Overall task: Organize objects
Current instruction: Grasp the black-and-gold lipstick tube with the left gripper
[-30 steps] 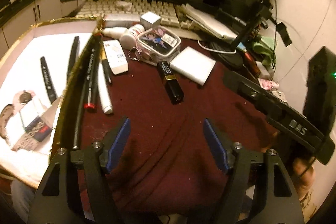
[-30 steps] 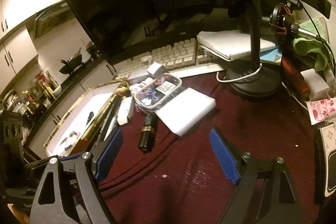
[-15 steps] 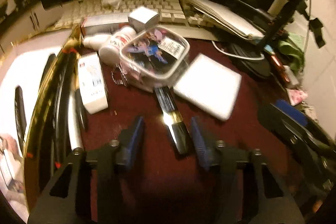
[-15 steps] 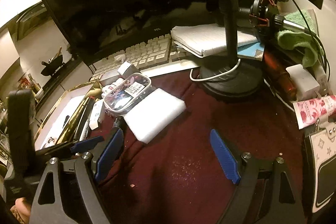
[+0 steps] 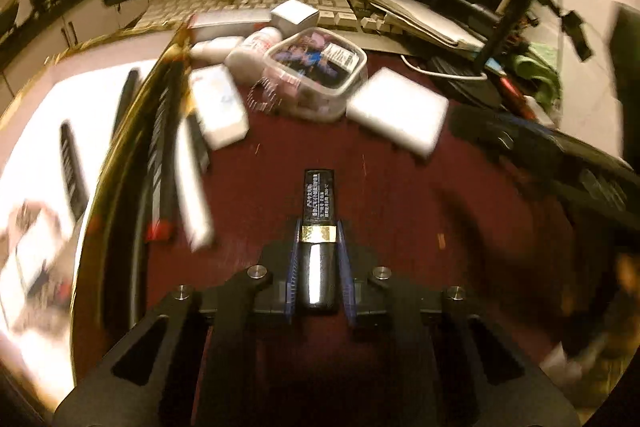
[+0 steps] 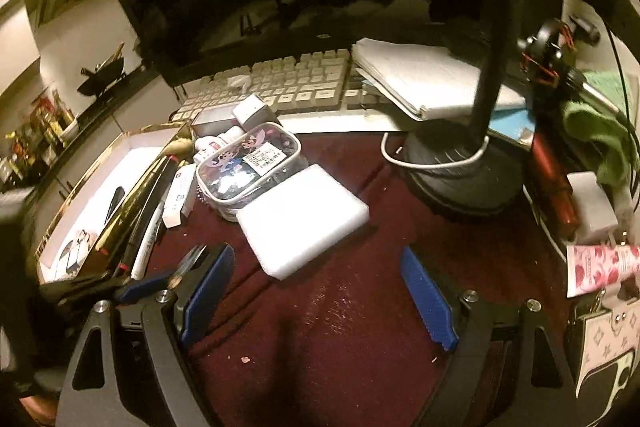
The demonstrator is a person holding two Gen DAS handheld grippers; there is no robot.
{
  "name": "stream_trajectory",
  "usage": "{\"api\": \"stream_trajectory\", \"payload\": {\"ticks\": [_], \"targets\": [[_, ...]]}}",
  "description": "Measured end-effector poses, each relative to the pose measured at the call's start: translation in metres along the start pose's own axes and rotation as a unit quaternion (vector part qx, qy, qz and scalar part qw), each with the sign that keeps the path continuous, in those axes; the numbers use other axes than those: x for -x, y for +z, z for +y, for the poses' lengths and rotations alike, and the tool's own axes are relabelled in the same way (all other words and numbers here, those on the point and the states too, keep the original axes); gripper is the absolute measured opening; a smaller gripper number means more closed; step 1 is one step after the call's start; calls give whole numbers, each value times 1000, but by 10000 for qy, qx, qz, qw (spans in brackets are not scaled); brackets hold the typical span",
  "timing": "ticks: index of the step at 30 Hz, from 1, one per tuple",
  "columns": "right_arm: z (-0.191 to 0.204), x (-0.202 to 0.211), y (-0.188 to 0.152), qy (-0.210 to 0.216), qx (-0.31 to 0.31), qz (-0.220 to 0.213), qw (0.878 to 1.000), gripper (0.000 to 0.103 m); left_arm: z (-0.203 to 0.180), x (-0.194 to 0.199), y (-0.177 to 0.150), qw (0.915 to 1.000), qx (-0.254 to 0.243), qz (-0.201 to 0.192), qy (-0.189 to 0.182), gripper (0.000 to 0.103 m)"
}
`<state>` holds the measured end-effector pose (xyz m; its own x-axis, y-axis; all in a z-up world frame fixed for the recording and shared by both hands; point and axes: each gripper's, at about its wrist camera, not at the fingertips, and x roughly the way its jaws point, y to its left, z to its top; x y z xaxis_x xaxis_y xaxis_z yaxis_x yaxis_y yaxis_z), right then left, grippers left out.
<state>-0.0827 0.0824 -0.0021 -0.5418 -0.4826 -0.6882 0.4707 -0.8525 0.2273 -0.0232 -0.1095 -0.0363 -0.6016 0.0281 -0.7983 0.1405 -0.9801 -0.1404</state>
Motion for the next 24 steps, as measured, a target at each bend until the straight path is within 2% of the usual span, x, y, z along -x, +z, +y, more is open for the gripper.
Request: {"api": "stream_trajectory", "payload": {"ticks": [5, 10, 12, 15, 17, 18, 19, 24], "targets": [[15, -4, -2, 64, 248, 158, 9995, 85, 19, 19, -26, 9978, 405, -241, -460, 17], [59, -15, -3, 153, 977, 374, 9944, 85, 30, 28, -38, 9946, 593, -410, -742, 17], [72, -19, 0, 330, 1082, 411, 9927, 85, 33, 30, -41, 9939, 561, -464, -832, 17], [90, -28, 10, 987, 950, 534, 9891, 85, 38, 30, -43, 9918, 617, -527, -987, 17], [101, -39, 17, 1260, 886, 681, 9857, 76, 41, 30, -43, 9903, 708, -530, -1069, 17], [109, -47, 20, 1294, 930, 811, 9839, 60, 41, 30, -43, 9902, 713, -537, -1074, 17], [117, -54, 22, 1273, 986, 905, 9828, 49, 39, 31, -42, 9906, 686, -548, -1053, 17], [139, -74, 23, 1204, 1125, 1084, 9803, 45, 36, 31, -42, 9919, 542, -587, -992, 17]]}}
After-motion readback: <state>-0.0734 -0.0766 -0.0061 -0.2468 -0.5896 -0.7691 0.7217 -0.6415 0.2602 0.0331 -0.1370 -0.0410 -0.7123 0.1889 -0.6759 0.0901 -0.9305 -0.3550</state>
